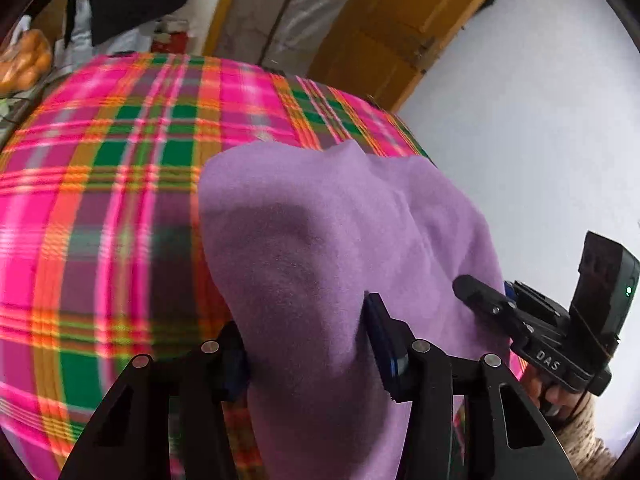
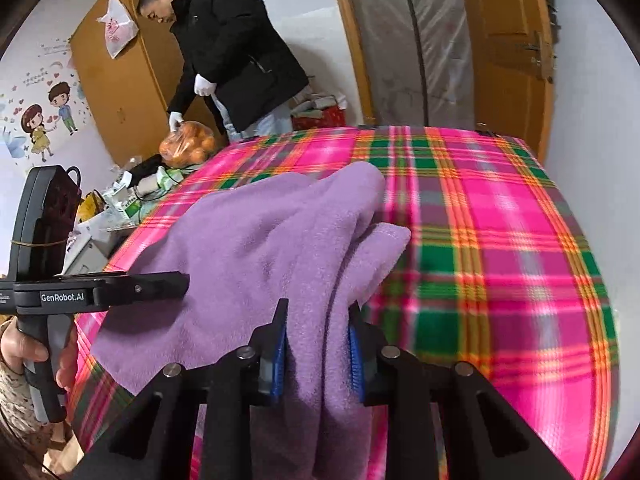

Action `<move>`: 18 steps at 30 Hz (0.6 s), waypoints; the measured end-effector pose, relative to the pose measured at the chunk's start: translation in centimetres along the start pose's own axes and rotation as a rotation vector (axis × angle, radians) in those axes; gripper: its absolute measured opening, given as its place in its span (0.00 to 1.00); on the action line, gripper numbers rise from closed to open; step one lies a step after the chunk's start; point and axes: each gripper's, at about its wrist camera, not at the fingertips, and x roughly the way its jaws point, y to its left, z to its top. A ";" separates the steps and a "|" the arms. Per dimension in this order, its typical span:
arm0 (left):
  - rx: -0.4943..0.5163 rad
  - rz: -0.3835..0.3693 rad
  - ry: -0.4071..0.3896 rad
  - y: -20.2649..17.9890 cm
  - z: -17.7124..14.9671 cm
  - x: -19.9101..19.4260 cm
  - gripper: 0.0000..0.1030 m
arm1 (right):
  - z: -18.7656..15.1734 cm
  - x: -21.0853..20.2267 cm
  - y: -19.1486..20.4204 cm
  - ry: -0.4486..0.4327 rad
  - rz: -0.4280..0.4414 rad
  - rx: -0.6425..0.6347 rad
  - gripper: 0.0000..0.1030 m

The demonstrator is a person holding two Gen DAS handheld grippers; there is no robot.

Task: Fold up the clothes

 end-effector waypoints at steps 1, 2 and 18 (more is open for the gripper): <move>-0.006 0.010 -0.005 0.7 0.5 -0.2 0.51 | 0.5 0.6 0.5 0.001 0.008 0.003 0.25; -0.011 0.022 -0.008 1.3 1.0 -0.2 0.51 | 1.0 1.3 0.9 0.001 0.015 0.005 0.25; -0.065 0.143 -0.038 11.1 9.1 -0.3 0.51 | 7.9 11.4 5.3 0.000 0.042 0.020 0.26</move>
